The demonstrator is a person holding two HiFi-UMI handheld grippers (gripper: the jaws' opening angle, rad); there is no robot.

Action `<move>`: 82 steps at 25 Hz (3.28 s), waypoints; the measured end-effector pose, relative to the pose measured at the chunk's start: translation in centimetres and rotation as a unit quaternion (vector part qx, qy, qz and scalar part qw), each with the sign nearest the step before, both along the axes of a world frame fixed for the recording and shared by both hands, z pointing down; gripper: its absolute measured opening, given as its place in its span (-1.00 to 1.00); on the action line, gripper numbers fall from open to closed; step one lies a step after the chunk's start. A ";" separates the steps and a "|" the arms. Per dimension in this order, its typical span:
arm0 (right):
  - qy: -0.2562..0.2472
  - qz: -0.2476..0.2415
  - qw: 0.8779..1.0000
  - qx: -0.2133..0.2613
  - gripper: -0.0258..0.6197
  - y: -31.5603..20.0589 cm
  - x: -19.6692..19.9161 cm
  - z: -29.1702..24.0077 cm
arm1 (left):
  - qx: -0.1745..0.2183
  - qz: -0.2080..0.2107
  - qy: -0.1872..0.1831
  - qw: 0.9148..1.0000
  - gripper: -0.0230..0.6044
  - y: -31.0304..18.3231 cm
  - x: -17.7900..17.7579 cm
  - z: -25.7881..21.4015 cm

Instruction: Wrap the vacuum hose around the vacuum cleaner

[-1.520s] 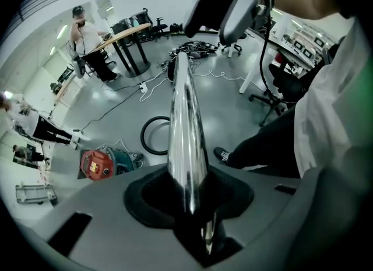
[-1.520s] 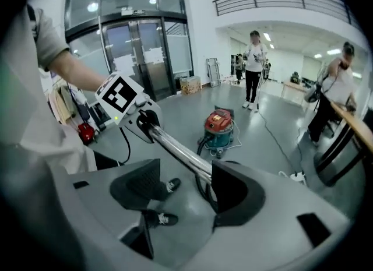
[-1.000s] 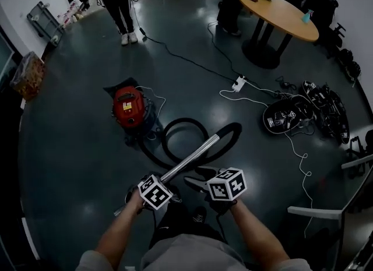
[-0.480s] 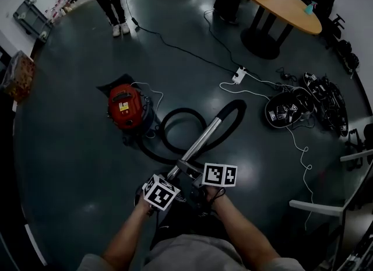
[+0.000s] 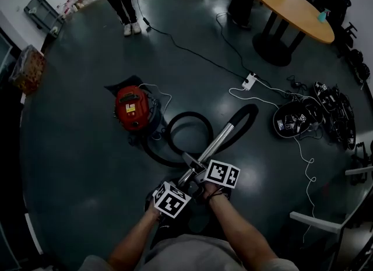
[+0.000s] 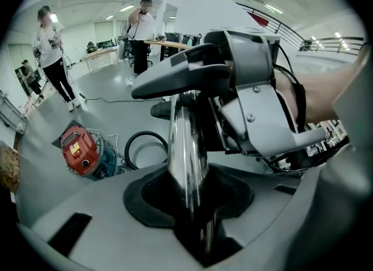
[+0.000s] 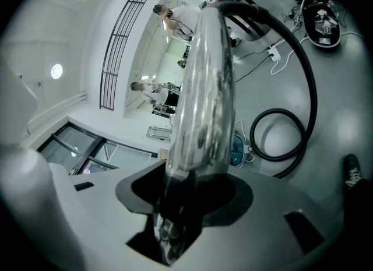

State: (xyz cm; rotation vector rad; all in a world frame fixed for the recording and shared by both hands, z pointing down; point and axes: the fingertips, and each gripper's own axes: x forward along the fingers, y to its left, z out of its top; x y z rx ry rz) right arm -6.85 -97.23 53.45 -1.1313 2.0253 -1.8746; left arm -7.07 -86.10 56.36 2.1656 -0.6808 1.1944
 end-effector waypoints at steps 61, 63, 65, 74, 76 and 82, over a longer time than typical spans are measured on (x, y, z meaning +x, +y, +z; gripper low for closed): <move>0.258 -0.522 0.785 0.213 -0.63 -0.4 12.6 20.3 | 0.130 -0.095 -0.041 0.986 -0.06 -10.5 10.6 7.3; 0.274 -0.544 0.761 0.223 -0.63 0.1 13.7 21.9 | 0.138 -0.089 -0.042 0.986 -0.06 -11.6 11.1 8.2; 0.290 -0.568 0.733 0.236 -0.63 0.5 14.7 23.5 | 0.152 -0.077 -0.051 0.984 -0.06 -12.5 11.4 9.2; 0.360 -0.640 0.614 0.289 -0.64 -0.7 18.7 31.6 | 0.176 -0.036 -0.084 0.980 -0.06 -15.8 12.9 17.1; 0.371 -0.651 0.592 0.295 -0.64 -1.1 19.2 33.4 | 0.171 -0.034 -0.086 0.981 -0.06 -16.3 12.9 19.2; 0.405 -0.681 0.519 0.320 -0.64 -3.0 20.1 39.1 | 0.166 -0.015 -0.096 0.981 -0.06 -17.8 11.8 25.4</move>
